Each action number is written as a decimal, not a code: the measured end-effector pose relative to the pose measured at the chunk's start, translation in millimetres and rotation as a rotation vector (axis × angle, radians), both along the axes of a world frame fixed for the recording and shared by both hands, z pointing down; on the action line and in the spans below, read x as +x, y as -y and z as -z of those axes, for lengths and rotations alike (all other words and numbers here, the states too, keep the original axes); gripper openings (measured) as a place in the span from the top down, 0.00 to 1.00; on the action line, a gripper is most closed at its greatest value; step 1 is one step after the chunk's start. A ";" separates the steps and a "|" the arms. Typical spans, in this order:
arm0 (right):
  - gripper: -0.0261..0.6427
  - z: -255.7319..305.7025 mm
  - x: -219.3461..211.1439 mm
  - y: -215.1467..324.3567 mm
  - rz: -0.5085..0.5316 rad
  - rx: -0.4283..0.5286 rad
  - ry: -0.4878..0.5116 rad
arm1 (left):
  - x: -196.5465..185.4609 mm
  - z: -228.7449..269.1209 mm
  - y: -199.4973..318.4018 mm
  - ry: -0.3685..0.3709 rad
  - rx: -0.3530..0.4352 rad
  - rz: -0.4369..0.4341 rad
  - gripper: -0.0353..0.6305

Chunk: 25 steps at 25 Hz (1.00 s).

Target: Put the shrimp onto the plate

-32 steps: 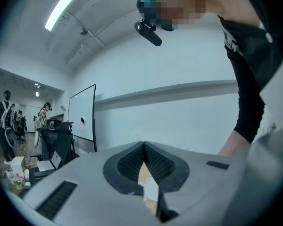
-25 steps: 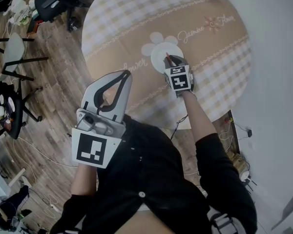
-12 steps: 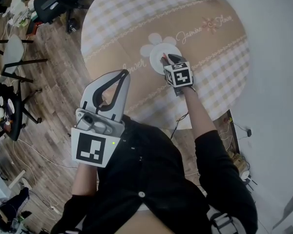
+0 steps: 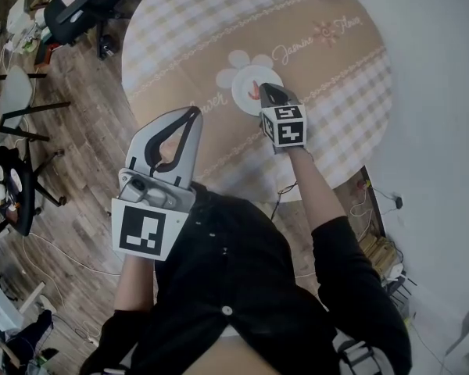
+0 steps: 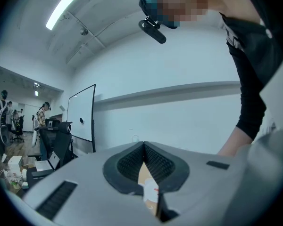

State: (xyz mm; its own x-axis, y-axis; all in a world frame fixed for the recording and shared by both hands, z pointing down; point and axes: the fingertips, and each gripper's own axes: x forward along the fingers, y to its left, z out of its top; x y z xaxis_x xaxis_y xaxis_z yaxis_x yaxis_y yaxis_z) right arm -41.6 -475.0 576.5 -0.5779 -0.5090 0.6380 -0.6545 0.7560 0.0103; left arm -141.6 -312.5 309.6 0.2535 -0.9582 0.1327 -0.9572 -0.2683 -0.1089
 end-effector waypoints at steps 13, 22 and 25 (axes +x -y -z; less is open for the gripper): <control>0.95 58.1 28.5 -43.0 -0.015 0.138 0.070 | 23.8 3.8 -1.7 -0.006 0.007 -0.082 0.94; 0.95 103.8 51.8 -69.8 -0.071 0.211 0.118 | 45.0 11.4 0.5 -0.024 0.022 -0.141 0.94; 0.96 129.3 56.6 -78.1 -0.067 0.284 0.122 | 54.6 15.4 3.4 -0.026 0.038 -0.166 0.94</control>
State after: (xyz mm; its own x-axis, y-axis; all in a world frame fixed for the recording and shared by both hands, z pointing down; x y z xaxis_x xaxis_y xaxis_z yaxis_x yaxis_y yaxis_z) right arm 15.0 -396.9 447.2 -0.6005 -0.6966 0.3925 -0.7124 0.6890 0.1329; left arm -87.0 -315.9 294.2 0.4115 -0.9071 0.0887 -0.9027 -0.4191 -0.0973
